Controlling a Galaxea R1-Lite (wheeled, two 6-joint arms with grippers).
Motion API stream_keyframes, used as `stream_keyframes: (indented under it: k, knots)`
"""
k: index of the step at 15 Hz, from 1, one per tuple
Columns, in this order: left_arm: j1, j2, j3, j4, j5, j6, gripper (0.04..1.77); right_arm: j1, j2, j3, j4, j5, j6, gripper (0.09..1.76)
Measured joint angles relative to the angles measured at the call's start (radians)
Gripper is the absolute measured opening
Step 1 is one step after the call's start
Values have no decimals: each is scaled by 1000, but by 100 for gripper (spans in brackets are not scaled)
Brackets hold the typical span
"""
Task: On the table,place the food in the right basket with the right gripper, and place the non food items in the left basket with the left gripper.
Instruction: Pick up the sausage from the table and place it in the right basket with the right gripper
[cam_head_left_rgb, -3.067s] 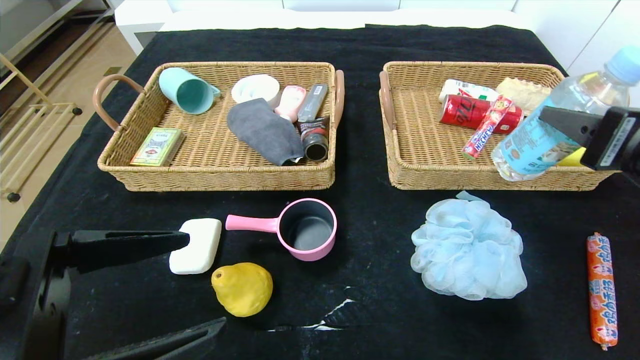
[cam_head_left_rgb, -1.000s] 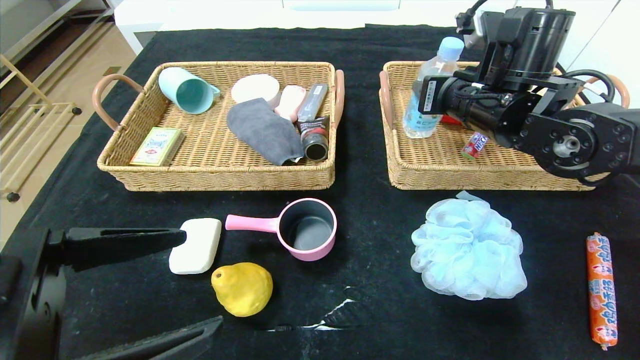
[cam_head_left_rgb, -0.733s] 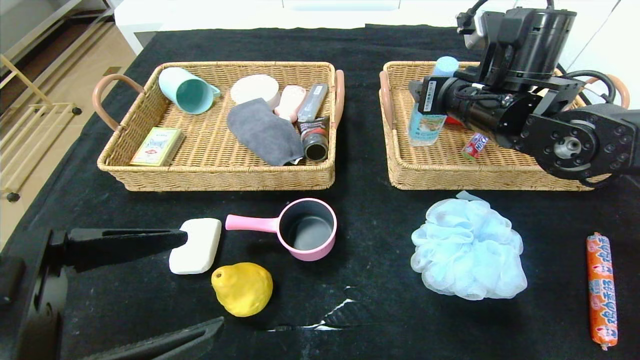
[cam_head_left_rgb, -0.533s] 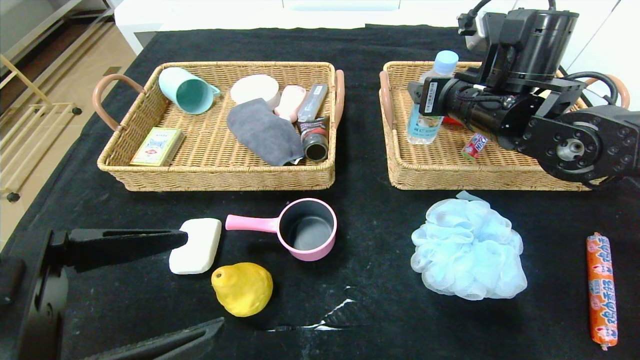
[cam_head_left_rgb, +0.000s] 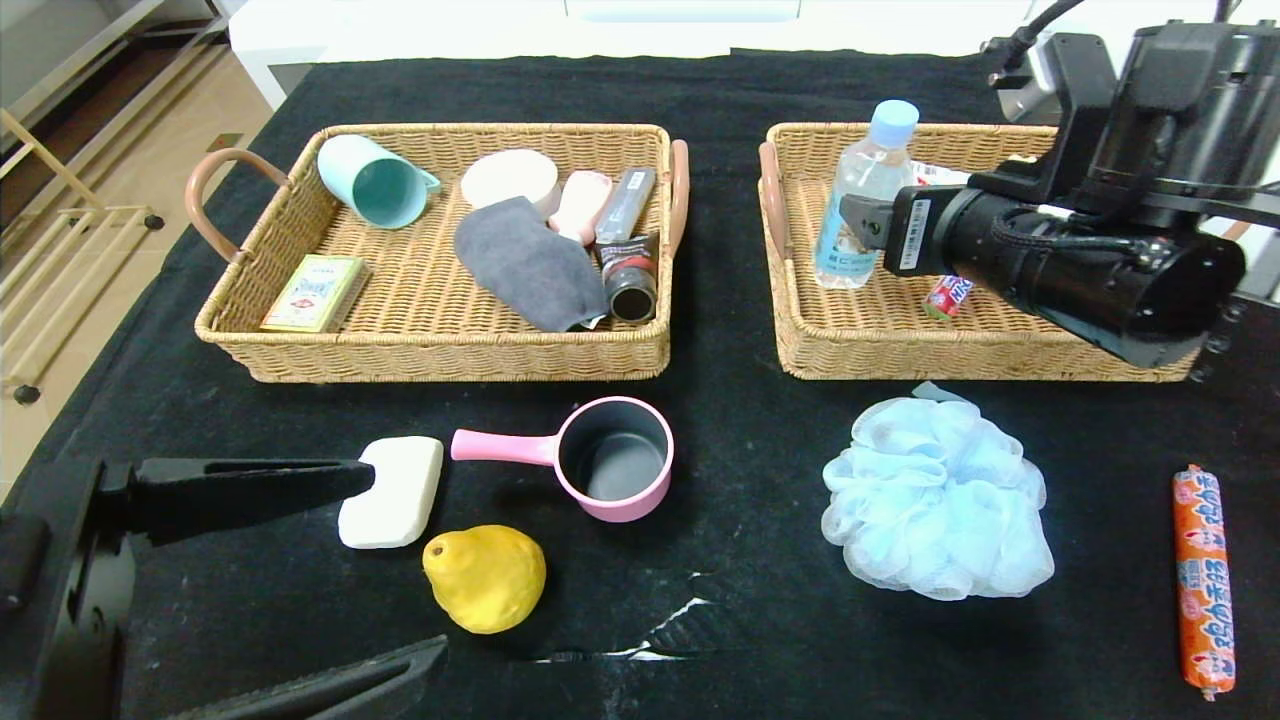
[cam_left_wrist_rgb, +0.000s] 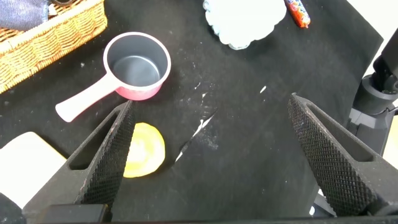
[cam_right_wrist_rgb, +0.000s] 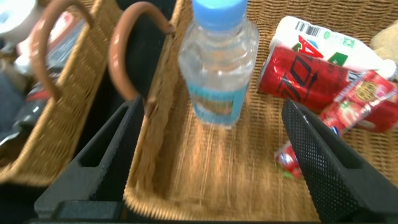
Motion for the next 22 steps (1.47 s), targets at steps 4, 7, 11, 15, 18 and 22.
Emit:
stream_keyframes:
  k: [4, 7, 11, 15, 18, 22]
  knots:
    - [-1, -1, 0, 1, 0, 0, 176, 36, -166, 162, 46, -55, -9, 166]
    - [-3, 0, 2, 2, 0, 0, 176, 35, -279, 238, 182, -93, 25, 167]
    - [-4, -4, 3, 0, 0, 0, 176, -36, -427, 309, 416, -139, 67, 169]
    - [-4, -4, 7, 0, 0, 0, 176, -168, -543, 315, 668, -77, 163, 170]
    - [-4, -4, 7, 0, 0, 0, 176, -289, -579, 300, 843, 36, 250, 170]
    - [-4, -3, 7, 0, 0, 0, 176, -434, -586, 284, 978, 141, 272, 170]
